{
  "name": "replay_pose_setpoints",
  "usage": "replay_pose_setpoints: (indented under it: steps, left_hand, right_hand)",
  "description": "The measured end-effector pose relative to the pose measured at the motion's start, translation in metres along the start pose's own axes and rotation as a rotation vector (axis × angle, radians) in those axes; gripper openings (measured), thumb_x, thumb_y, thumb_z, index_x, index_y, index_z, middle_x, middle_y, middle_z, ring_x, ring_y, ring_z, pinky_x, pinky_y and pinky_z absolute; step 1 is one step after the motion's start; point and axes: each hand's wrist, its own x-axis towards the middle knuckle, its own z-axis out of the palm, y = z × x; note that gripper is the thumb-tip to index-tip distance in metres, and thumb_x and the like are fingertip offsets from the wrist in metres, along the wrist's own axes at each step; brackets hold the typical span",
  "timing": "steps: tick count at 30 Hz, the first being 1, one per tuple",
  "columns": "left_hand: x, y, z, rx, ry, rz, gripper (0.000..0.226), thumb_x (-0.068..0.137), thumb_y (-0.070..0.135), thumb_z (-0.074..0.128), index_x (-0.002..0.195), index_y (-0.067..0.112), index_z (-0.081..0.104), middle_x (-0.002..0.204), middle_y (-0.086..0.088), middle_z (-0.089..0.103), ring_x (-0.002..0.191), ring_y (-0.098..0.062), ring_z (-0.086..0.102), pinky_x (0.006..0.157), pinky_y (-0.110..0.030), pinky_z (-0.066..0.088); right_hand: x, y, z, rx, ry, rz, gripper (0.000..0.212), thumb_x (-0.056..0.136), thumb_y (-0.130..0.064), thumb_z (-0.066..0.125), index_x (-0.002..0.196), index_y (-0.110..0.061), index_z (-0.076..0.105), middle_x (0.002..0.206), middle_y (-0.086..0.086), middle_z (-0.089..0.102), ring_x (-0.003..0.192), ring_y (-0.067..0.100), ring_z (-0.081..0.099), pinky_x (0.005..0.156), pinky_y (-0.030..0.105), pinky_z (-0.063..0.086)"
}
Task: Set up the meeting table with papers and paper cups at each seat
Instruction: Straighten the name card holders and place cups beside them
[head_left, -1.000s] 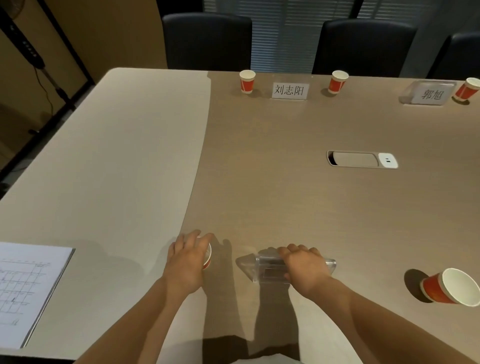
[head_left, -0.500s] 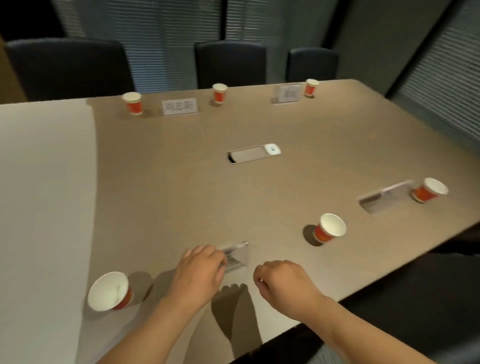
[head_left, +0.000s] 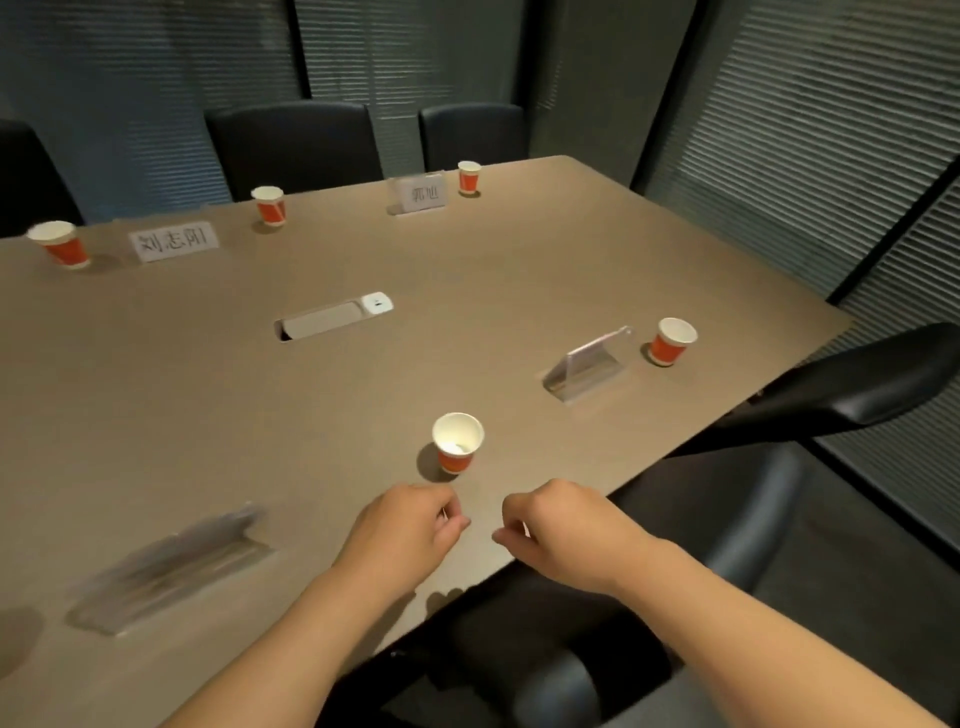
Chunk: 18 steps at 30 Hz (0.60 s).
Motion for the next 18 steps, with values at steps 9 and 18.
replay_pose_setpoints:
  steps: [9, 18]
  left_hand:
    - [0.048, 0.136, 0.065, 0.052, 0.029, -0.072, 0.015, 0.086, 0.038, 0.060, 0.076, 0.028, 0.060, 0.067, 0.013, 0.056, 0.073, -0.015, 0.060, 0.063, -0.030, 0.048]
    - [0.124, 0.153, 0.087, 0.024, 0.139, -0.291, 0.006, 0.085, 0.030, 0.061, 0.082, 0.026, 0.064, 0.082, 0.011, 0.061, 0.081, -0.014, 0.060, 0.071, -0.032, 0.051]
  right_hand:
    - [-0.069, 0.150, -0.045, -0.044, 0.037, -0.029, 0.034, 0.095, -0.045, 0.045, 0.079, -0.015, 0.050, 0.077, 0.010, 0.064, 0.073, 0.036, 0.058, 0.055, 0.032, 0.034]
    - [-0.031, 0.238, -0.057, 0.015, -0.041, -0.090, 0.027, 0.095, -0.039, 0.048, 0.081, -0.017, 0.051, 0.079, 0.006, 0.064, 0.070, 0.028, 0.058, 0.057, 0.033, 0.044]
